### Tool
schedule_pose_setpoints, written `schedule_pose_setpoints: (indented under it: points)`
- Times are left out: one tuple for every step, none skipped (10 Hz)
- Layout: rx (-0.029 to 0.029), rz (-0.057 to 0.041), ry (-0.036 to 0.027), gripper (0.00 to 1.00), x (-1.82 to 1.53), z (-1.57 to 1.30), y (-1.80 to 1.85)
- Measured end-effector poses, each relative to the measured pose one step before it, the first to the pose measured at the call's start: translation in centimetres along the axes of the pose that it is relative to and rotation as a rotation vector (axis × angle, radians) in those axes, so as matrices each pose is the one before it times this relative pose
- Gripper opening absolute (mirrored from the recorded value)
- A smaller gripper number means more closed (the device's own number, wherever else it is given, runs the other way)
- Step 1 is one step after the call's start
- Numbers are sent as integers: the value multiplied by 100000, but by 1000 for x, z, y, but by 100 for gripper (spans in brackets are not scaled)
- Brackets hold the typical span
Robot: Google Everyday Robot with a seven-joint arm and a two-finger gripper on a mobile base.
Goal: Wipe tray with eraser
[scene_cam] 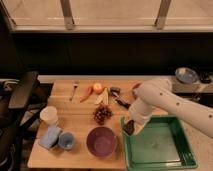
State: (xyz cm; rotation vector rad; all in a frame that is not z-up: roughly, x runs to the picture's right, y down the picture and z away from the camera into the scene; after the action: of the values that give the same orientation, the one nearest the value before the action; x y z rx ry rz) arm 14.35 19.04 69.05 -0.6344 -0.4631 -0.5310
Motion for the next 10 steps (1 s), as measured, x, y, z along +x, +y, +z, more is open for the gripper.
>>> schedule_pose_setpoints:
  points:
    - [1068,3496,-956,2,868,232,1332]
    - [875,3952,-1201,2,1047,290,1302]
    - [-215,5462,-718,2,1418,612,1704]
    - [-927,3336,-540,2,620,767,745]
    - [-1432,4314,-1908,2,536,1575,857]
    - [-116,1065,-234,2,203,133,256]
    - [-25,13,0,2,11,7,26]
    - [-57,-331,-20,2,-99,25,-139]
    - [4,123,28,2,46,-4,58]
    - [51,123,7,2,34,-22,42]
